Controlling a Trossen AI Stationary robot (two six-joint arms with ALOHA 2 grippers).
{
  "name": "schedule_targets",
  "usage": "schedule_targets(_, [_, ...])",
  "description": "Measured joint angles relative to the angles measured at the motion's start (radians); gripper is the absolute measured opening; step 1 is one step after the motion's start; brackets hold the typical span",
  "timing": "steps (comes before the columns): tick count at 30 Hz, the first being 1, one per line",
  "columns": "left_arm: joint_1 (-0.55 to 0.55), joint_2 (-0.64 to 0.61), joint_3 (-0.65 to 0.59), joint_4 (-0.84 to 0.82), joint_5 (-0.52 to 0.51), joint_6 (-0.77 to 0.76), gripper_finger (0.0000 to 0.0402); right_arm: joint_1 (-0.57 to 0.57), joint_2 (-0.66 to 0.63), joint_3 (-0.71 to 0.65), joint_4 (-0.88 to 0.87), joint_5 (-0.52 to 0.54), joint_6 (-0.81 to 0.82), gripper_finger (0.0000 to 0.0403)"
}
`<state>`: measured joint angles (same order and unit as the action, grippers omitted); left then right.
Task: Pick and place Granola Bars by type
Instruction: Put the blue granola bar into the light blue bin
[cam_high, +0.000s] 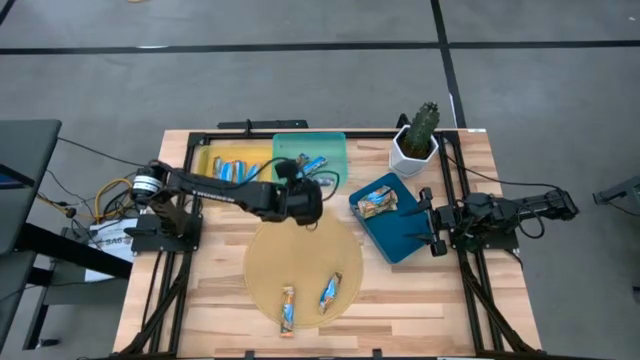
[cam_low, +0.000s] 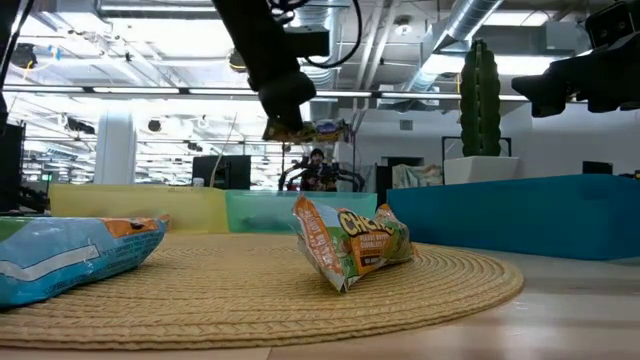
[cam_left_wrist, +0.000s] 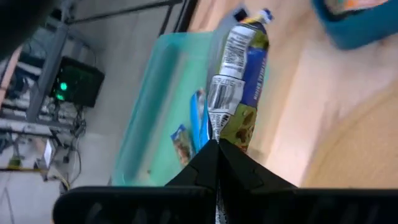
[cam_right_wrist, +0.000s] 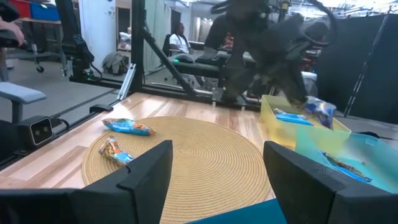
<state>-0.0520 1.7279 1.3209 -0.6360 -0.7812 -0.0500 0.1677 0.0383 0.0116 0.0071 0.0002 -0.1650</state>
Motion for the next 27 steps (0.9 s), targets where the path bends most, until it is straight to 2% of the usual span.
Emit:
schedule_targets(12, [0.075,-0.002,0.0,0.079,0.011,-0.004,0.0,0.0,0.0,0.0,0.0,0.0,0.0,0.0244])
schedule_targets(17, [0.125,-0.002,0.0,0.093,0.019,-0.067,0.0,0.0,0.0,0.0,0.0,0.0,0.0,0.0244])
schedule_targets(27, [0.26,0.027,-0.006,0.106,0.139,-0.185,0.0,0.0,0.0,0.0,0.0,0.0,0.0,0.0244])
